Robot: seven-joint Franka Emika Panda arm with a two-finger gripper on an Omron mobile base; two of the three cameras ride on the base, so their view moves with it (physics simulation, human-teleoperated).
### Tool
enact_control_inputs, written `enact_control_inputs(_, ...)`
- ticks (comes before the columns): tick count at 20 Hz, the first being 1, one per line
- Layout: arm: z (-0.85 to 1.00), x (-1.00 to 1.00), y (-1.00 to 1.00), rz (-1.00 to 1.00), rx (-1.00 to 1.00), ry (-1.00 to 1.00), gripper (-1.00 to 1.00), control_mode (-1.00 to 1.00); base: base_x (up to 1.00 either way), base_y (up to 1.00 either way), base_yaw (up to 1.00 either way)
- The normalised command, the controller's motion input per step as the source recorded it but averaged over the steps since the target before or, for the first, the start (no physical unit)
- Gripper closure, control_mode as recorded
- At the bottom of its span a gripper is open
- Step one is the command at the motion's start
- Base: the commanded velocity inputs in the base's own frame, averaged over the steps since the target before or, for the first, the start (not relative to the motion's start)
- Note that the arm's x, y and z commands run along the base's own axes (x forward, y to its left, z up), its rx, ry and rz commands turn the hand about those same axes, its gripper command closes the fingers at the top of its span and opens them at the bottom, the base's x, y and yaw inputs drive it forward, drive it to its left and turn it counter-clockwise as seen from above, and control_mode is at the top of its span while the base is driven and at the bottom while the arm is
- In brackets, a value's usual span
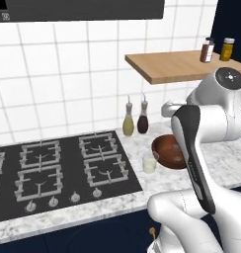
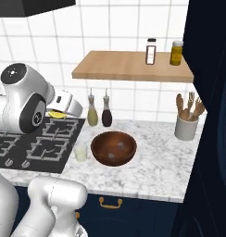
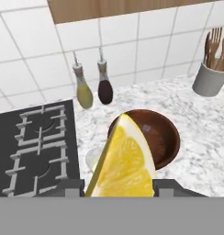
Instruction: Grab a lemon wedge from the fridge and one ice cube from the ice bowl, and put them in the glass of lemonade.
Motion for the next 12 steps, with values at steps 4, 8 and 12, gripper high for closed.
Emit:
enact_control_inputs(4, 0.00, 0.00, 0.00, 0.00, 0.00, 0.00, 1.00, 1.00, 0.03, -0.35, 0.01)
enact_control_inputs(8, -0.31, 0.42, -0.02, 0.05, 0.05, 0.17, 1.00, -1.00, 0.00, -0.05, 0.01)
enact_control_inputs(12, -0.51, 0.64, 0.00, 0.02, 0.07, 0.29, 1.00, -1.00, 0.00, 0.00, 0.00)
